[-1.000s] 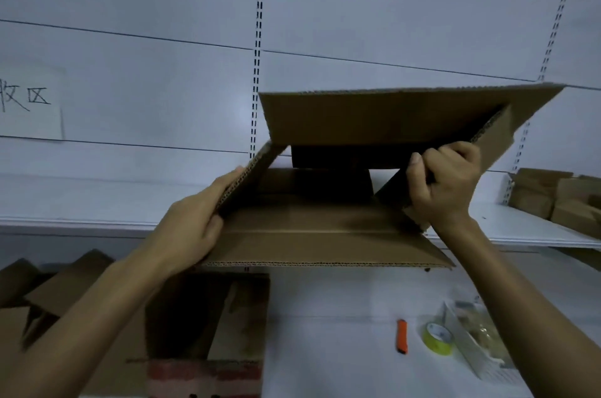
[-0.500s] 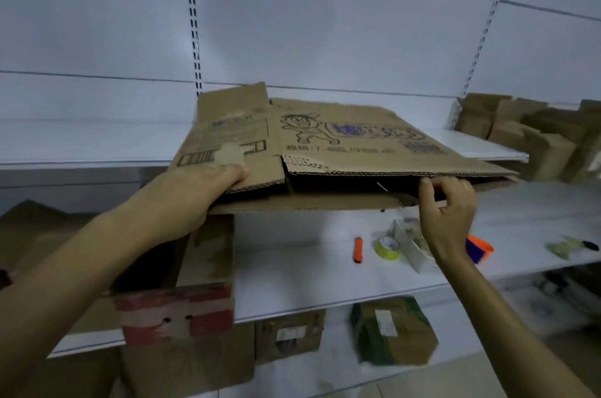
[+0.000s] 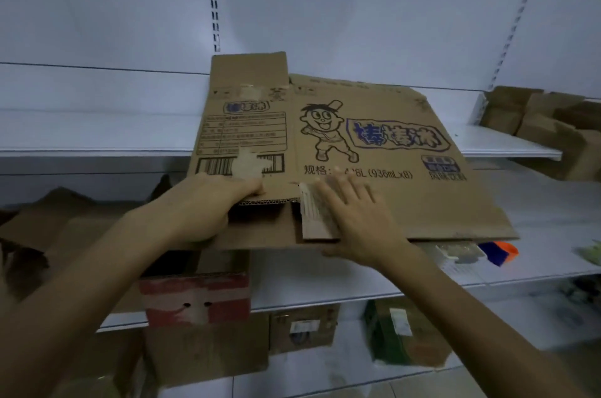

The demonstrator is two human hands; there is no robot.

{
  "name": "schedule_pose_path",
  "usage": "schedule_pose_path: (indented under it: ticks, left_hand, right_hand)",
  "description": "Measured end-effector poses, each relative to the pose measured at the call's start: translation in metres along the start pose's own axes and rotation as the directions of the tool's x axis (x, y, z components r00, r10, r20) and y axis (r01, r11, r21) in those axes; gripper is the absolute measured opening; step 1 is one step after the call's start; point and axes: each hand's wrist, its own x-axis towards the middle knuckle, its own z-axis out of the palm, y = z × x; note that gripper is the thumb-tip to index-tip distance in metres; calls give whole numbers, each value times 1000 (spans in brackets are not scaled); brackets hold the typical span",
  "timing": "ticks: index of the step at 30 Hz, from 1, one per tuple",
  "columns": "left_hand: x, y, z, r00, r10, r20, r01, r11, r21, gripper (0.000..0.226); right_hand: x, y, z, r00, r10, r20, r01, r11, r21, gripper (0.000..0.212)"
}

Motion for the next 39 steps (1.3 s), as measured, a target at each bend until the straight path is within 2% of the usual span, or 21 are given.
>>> schedule_pose_path:
  ticks: [4,8,11,14,15,16,19,21,23,24,26,28,30,32,33,36,39]
  left_hand:
    - [-18,-25,9,999,-41,19,41,999,-18,58]
    - [-36,-43,14,997,-73,-7,73,997,-16,59]
    - [-47,-46,15,992,-124,-16,123,992,-18,58]
    - [-66,-48,11,983,-182,-35,184,981,59,49]
    - [-73,-47,8,981,-179,-79,186,977,100,49]
    - [-77,-43,4,977,-161,-138,181,973,145,54]
    - [-75,-28,-1,973,-140,-185,182,955,236,68]
    - [-64,-25,-3,964,-194,-182,237,936,261,70]
    - [-55,-23,-7,945,-272,-179,318,894,316,60]
    - [-52,-23,-7,939,-295,-177,341,865,368,53]
    - [-47,-22,-5,926,-334,-176,377,816,437,47]
    - [-44,-19,-2,921,-369,-127,383,791,477,51]
    - [-43,-21,3,915,-388,-113,392,782,485,53]
    - [-45,-28,12,906,-410,-104,400,752,524,57]
    - [-46,-28,14,907,-419,-49,374,743,555,61]
    - [-49,-37,22,936,-346,-59,315,754,576,71]
    - [-52,-35,11,918,-396,-22,334,741,583,81]
  right_hand:
    - [4,-32,15,999,-48,7,48,999,-19,86]
    - [16,-51,20,991,-112,-70,110,993,-33,84]
    - [26,-61,11,971,-220,-90,214,974,-68,77]
    - [34,-76,-4,932,-334,-144,325,942,-86,71]
    - [37,-82,-9,913,-366,-181,356,931,-85,69]
    - [40,-90,-15,891,-397,-221,388,918,-83,66]
    - [51,-116,-33,826,-460,-326,470,881,-53,50]
    - [58,-127,-44,799,-482,-361,512,859,-13,38]
    - [63,-128,-50,764,-503,-404,573,817,65,29]
    - [63,-123,-53,754,-504,-422,593,799,104,31]
    - [60,-106,-59,783,-497,-375,579,802,146,54]
    - [56,-79,-61,843,-496,-209,525,844,115,87]
    - [52,-47,-56,885,-463,-53,466,884,46,106]
    - [46,-24,-45,904,-428,5,428,903,45,109]
    - [43,-18,-37,901,-435,11,432,898,80,107]
    - [39,-13,-20,878,-476,54,472,878,79,112]
    - [49,-26,-11,902,-432,-16,432,897,96,108]
